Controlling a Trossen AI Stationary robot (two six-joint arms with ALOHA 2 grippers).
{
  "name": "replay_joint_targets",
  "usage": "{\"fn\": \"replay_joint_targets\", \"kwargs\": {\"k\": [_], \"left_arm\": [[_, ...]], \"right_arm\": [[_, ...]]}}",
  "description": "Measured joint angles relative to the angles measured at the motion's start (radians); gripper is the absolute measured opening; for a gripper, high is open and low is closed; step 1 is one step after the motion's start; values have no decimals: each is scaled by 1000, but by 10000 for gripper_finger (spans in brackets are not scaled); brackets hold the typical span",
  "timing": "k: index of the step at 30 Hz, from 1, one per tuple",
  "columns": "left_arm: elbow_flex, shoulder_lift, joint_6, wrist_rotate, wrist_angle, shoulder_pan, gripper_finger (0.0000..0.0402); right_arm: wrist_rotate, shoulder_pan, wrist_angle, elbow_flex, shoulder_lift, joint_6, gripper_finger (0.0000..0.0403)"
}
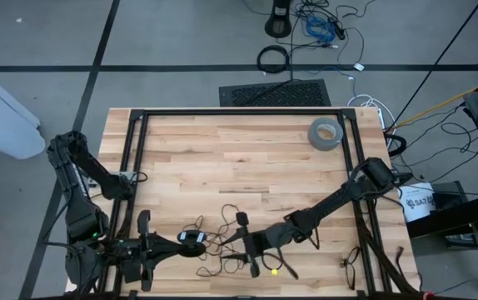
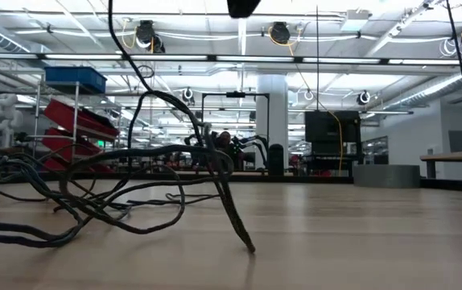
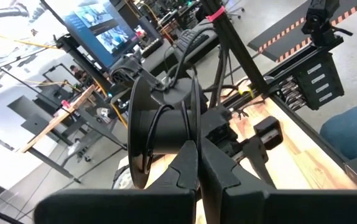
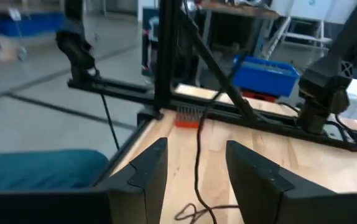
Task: Coil cords
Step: Coil the black wire onto the spool
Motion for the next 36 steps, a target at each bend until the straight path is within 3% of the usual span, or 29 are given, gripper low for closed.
{"fn": "replay_joint_targets", "kwargs": {"k": [7, 20, 28, 36], "left_arm": [[0, 0, 0, -1, 1, 0, 2], [0, 0, 1, -1, 3, 0, 2], [0, 0, 2, -1, 3, 1, 2], [0, 0, 2, -1, 2, 1, 2]], "right_arm": [[-36, -27, 78, -60, 0, 30, 151], [-42, -36, 163, -21, 78, 32, 143], [-71, -38, 170, -21, 78, 44, 109], [-91, -40, 178, -21, 78, 49, 44]]}}
